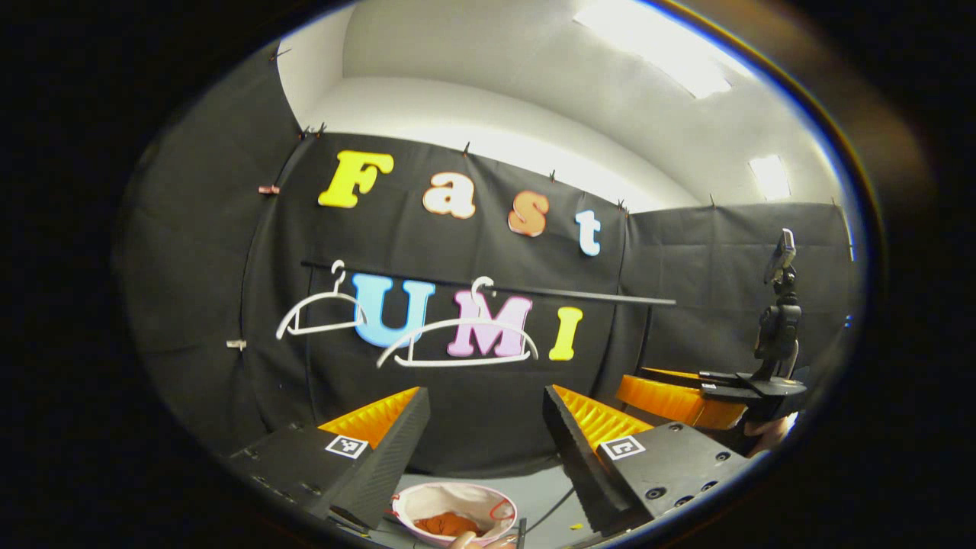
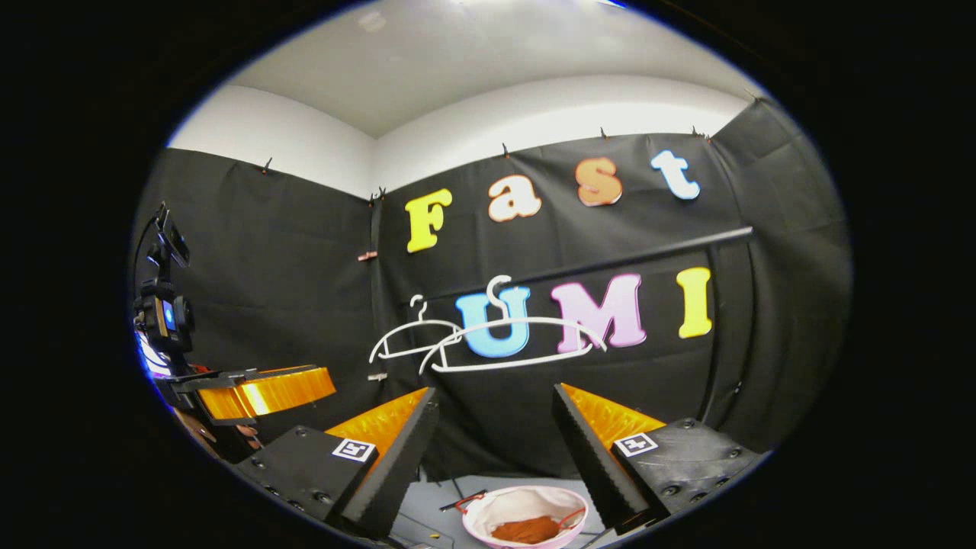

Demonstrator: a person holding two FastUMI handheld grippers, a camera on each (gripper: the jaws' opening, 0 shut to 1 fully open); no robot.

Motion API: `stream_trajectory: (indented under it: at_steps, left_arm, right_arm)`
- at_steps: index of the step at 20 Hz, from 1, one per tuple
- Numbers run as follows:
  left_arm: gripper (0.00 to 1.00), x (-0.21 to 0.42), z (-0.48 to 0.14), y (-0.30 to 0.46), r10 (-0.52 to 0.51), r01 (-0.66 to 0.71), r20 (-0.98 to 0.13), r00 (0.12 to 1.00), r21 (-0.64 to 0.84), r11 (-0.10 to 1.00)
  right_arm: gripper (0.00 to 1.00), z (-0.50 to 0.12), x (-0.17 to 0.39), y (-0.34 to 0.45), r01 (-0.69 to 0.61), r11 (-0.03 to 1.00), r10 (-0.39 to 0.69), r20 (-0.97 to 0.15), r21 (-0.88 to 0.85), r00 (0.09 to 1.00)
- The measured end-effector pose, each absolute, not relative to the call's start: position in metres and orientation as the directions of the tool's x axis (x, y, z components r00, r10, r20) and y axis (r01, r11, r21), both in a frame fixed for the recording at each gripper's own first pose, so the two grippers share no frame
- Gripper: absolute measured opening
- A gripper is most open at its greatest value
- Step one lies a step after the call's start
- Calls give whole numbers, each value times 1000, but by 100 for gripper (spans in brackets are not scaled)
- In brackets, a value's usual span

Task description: Grasp the clothes on the hanger with both hands and then place them into the laundry hamper below.

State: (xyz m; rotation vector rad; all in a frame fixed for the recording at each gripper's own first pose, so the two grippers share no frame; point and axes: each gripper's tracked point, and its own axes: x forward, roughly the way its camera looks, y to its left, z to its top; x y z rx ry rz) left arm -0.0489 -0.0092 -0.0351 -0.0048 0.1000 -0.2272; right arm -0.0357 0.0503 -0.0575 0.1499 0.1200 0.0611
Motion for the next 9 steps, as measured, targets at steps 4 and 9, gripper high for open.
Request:
stream_trajectory:
  at_steps: [4,9]
  left_arm:
    - [95,-48,-1,-27,-231,232,-22,973,40,972]
    - [94,-50,27,-57,-246,245,59,967,31,969]
  right_arm:
    - [100,-17,-43,33,-23,992,25,-13,127,1000]
    - [92,32,-54,17,-45,993,29,135,114,990]
